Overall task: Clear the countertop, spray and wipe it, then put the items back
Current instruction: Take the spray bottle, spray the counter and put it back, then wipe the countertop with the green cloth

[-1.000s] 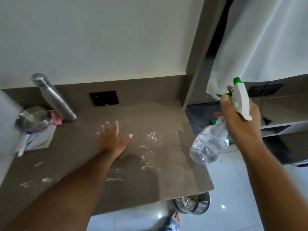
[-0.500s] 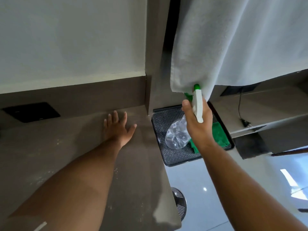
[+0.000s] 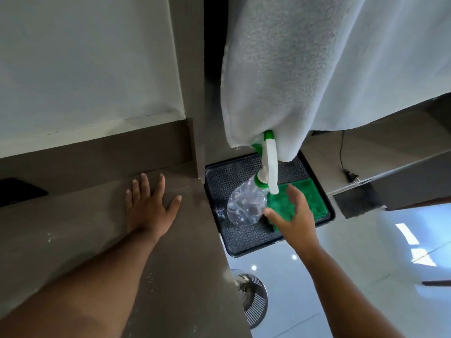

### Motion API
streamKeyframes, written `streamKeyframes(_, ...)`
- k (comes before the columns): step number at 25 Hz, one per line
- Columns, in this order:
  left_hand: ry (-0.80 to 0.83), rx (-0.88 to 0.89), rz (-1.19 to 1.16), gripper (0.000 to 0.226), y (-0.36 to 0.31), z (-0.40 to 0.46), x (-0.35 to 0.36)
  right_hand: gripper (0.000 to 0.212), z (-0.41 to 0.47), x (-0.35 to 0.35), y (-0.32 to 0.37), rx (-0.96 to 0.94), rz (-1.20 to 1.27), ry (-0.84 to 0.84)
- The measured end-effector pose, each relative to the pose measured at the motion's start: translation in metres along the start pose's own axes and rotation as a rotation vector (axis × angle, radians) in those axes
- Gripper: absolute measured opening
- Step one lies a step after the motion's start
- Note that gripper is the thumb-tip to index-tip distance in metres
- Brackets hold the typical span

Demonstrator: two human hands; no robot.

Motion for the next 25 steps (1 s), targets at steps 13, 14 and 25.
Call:
streamKeyframes(13,0.019,-0.003,0.008,0.085,-0.001,0.004,0.004,0.058,0.098,-0.054,-0.106,0.595,-0.401,0.140)
streamKeyframes(14,0.023,-0.008,0.016,0.085,-0.001,0.004,0.003,0.051,0.095,-0.056,-0.098,0.577,-0.346,0.139)
streamKeyframes(25,0.070,0.011,-0.028,0.083,-0.004,0.000,-0.001,0.015,-0.084,-0.065,0.099,-0.095,-0.330,0.596)
Point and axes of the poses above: each hand's wrist, its own z-axis towards the middle knuckle, its own x-axis out of the palm, y = z × x, the point moved 7 cm from there along z, towards the middle knuckle, and after that the axes turned 3 degrees about -z, right-handed, at the moved point
